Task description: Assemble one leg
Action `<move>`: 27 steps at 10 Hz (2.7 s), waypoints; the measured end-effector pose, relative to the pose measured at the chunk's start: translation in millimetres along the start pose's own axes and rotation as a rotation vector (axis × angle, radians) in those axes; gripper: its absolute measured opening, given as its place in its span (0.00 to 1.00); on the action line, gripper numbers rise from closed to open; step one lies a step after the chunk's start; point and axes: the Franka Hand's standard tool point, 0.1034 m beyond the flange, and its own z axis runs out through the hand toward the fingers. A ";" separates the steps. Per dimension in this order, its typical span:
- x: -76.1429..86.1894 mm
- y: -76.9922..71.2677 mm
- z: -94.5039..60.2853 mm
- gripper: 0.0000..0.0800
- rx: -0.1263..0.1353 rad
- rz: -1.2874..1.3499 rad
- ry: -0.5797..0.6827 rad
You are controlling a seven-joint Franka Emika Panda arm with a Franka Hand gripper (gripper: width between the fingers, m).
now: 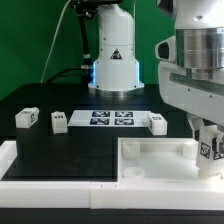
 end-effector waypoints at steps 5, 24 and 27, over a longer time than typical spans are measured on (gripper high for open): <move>-6.8 -1.7 -1.7 0.81 -0.003 -0.515 0.004; -3.7 -2.0 3.9 0.36 -0.009 -0.088 0.029; -4.4 -2.8 3.9 0.46 0.000 0.103 0.020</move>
Offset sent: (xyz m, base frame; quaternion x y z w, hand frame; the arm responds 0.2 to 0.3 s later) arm -0.0094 0.0115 0.0023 -0.0250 -0.0036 -0.4138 0.9100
